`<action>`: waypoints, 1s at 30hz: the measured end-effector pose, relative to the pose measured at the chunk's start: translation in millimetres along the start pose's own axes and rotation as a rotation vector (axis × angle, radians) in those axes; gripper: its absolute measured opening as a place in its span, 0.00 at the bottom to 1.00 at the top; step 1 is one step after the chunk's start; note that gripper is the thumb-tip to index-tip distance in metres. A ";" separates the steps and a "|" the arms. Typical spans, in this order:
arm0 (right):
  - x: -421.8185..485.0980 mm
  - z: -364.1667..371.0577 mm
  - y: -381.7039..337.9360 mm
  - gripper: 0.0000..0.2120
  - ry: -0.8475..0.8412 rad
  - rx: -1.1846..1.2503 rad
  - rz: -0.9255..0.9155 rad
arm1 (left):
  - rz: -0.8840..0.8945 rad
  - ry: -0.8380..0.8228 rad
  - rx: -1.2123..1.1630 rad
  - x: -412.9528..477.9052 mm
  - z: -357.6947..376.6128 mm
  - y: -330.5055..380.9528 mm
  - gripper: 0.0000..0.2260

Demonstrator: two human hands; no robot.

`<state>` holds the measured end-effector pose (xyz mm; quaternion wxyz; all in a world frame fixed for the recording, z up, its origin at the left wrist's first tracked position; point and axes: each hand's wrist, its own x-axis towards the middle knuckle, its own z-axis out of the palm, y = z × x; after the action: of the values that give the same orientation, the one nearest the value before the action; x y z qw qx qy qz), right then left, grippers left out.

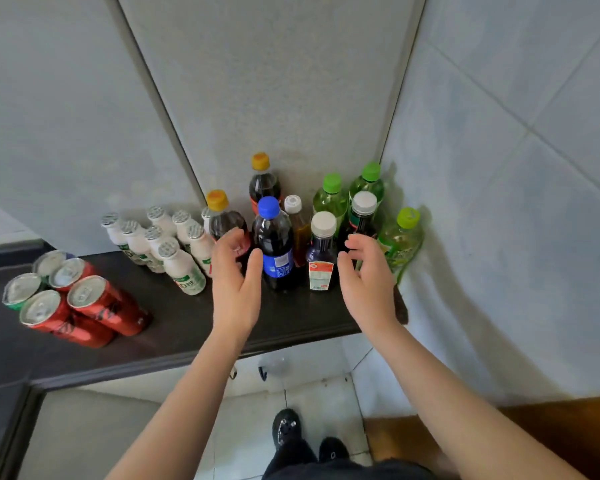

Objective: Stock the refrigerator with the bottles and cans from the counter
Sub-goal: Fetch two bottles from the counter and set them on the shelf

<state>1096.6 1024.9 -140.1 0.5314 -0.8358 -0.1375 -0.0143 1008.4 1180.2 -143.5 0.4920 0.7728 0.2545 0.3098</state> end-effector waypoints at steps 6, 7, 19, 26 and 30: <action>34.3 19.6 -8.4 0.20 -0.055 -0.205 -0.090 | 0.033 -0.080 0.021 53.6 24.2 -2.2 0.23; 38.1 23.7 -8.6 0.21 -0.054 -0.229 -0.087 | 0.047 -0.108 0.023 56.4 27.9 -4.2 0.21; 39.6 50.8 9.5 0.22 -0.097 -0.121 -0.028 | 0.127 -0.135 -0.039 54.8 40.1 -15.7 0.12; 41.9 49.5 16.4 0.18 -0.120 -0.112 -0.028 | 0.129 -0.096 -0.079 53.6 44.7 -13.7 0.11; 42.8 45.6 14.6 0.18 -0.147 -0.114 -0.047 | 0.093 -0.061 -0.104 47.4 41.3 -7.7 0.12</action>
<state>1135.8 1068.9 -165.5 0.4709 -0.8600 -0.1947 0.0268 1070.0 1191.4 -153.2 0.5241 0.7663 0.1867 0.3213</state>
